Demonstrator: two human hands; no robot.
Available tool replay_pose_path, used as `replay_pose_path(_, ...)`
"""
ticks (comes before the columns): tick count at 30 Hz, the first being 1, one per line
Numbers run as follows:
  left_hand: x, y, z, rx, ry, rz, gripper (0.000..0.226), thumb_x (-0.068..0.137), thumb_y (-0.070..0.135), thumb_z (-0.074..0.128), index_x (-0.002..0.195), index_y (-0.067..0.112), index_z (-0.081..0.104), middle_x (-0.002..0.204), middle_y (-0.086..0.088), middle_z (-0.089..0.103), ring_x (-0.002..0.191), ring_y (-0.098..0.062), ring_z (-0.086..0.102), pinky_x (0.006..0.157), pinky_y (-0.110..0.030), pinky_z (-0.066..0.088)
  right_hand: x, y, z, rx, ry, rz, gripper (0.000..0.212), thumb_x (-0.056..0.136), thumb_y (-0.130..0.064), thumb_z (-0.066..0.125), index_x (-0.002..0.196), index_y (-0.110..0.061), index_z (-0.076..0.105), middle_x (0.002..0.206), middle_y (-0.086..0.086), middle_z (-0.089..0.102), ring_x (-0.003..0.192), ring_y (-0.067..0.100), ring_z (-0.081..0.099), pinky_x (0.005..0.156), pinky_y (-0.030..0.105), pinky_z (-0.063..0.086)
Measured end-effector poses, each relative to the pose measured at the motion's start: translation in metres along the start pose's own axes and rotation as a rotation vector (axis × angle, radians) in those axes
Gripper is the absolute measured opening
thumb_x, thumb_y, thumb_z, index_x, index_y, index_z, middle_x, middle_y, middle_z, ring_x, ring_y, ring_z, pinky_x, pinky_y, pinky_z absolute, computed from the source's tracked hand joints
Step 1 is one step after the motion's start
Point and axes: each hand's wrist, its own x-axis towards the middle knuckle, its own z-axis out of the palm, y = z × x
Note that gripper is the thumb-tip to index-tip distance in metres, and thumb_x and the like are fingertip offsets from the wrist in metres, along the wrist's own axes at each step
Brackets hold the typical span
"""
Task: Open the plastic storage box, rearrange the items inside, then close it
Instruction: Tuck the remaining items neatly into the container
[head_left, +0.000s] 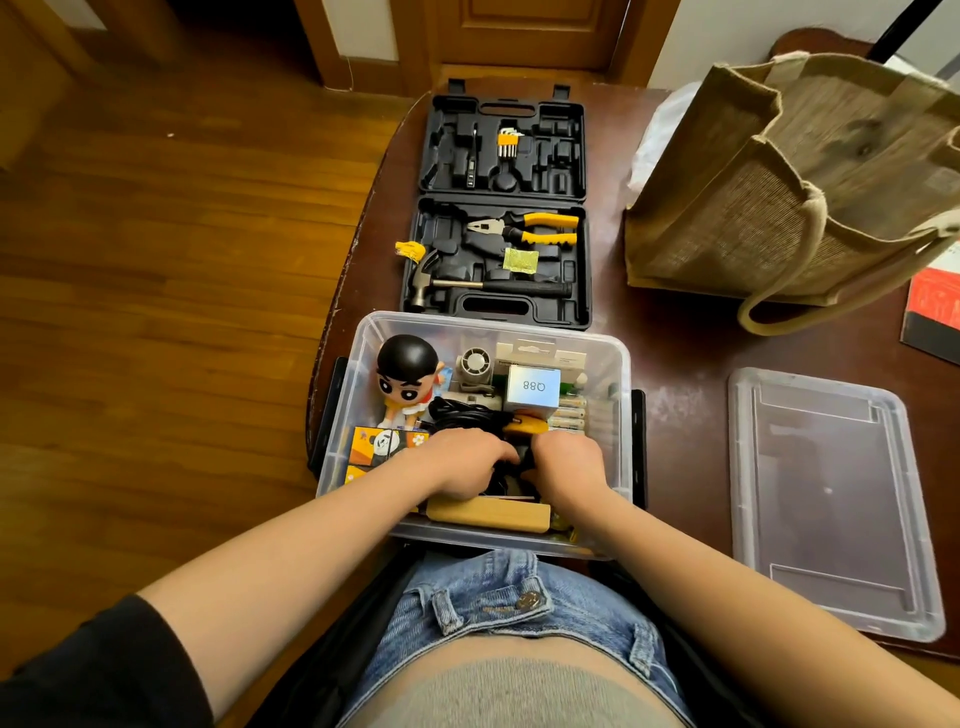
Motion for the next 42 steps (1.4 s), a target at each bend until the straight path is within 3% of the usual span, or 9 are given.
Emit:
replay_pose_path(8,0.006,0.008,0.001,-0.070,-0.040,-0.015,0.052,0.094,0.007,0.043,0.142,0.027,0.041,0.145,-0.004,0.045,0.130,-0.026,0.043,0.103,-0.038,0.040,-0.002,0.003,-0.005,0.038,-0.025,0.008,0.019,0.088,-0.026,0.060,0.100,-0.012,0.066,0.097,0.007,0.068,0.088,0.027,0.065,0.064,0.029,0.045)
replay_pose_path(16,0.008,0.006,0.003,-0.059,-0.049,-0.050,0.052,0.095,0.009,0.042,0.145,0.025,0.038,0.147,-0.004,0.042,0.133,-0.025,0.040,0.104,-0.036,0.038,-0.014,0.030,-0.048,0.165,0.217,-0.080,0.017,0.094,-0.015,0.045,0.098,-0.013,0.061,0.087,0.007,0.068,0.075,0.028,0.062,0.066,0.038,0.054)
replay_pose_path(19,0.006,0.005,0.002,-0.070,-0.079,-0.029,0.052,0.096,0.011,0.044,0.146,0.023,0.035,0.150,-0.005,0.037,0.135,-0.025,0.038,0.106,-0.034,0.034,-0.017,0.034,-0.056,0.016,0.122,-0.065,0.015,0.086,-0.003,0.048,0.084,-0.010,0.060,0.079,0.008,0.064,0.074,0.029,0.061,0.066,0.036,0.054)
replay_pose_path(21,0.004,0.002,0.002,-0.089,-0.090,-0.023,0.051,0.097,0.012,0.045,0.146,0.022,0.036,0.150,-0.004,0.035,0.135,-0.025,0.036,0.107,-0.034,0.033,-0.015,0.031,-0.058,-0.091,0.030,-0.079,0.024,0.079,0.005,0.050,0.062,-0.011,0.045,0.061,0.005,0.048,0.065,0.030,0.053,0.058,0.032,0.048)
replay_pose_path(23,0.002,0.000,0.002,-0.104,-0.077,-0.024,0.048,0.097,0.013,0.045,0.144,0.022,0.040,0.149,-0.004,0.037,0.134,-0.025,0.038,0.108,-0.035,0.033,-0.013,0.027,-0.061,-0.175,-0.036,-0.112,0.036,0.077,0.009,0.051,0.055,-0.011,0.030,0.055,0.003,0.035,0.063,0.029,0.047,0.056,0.031,0.041)
replay_pose_path(27,-0.002,-0.001,0.002,-0.121,-0.054,-0.031,0.042,0.098,0.015,0.045,0.139,0.023,0.047,0.146,-0.003,0.042,0.133,-0.025,0.039,0.107,-0.036,0.033,-0.005,0.019,-0.059,-0.298,-0.099,-0.107,0.013,0.084,0.002,0.052,0.078,-0.010,0.053,0.077,0.006,0.054,0.084,0.028,0.063,0.060,0.029,0.041)
replay_pose_path(31,-0.004,0.000,0.001,-0.137,-0.059,-0.029,0.039,0.098,0.016,0.044,0.137,0.022,0.050,0.144,-0.003,0.044,0.132,-0.024,0.041,0.107,-0.037,0.035,0.000,0.008,-0.052,-0.411,-0.138,-0.066,0.020,0.087,-0.006,0.052,0.103,-0.011,0.062,0.098,0.004,0.063,0.091,0.020,0.062,0.061,0.026,0.038)
replay_pose_path(36,-0.006,0.000,-0.001,-0.170,-0.074,-0.038,0.035,0.098,0.016,0.046,0.131,0.018,0.057,0.133,-0.003,0.056,0.120,-0.021,0.051,0.098,-0.032,0.041,0.006,0.007,-0.040,-0.446,-0.160,-0.063,0.022,0.089,-0.007,0.052,0.109,-0.013,0.061,0.107,0.002,0.064,0.096,0.020,0.062,0.064,0.024,0.040)
replay_pose_path(42,-0.007,0.001,-0.001,-0.168,-0.082,-0.038,0.035,0.098,0.016,0.046,0.131,0.017,0.056,0.134,-0.003,0.055,0.122,-0.021,0.050,0.101,-0.033,0.041,0.007,0.008,-0.036,-0.403,-0.168,-0.065,0.022,0.088,-0.010,0.054,0.108,-0.013,0.061,0.107,0.003,0.064,0.097,0.021,0.062,0.065,0.026,0.040)
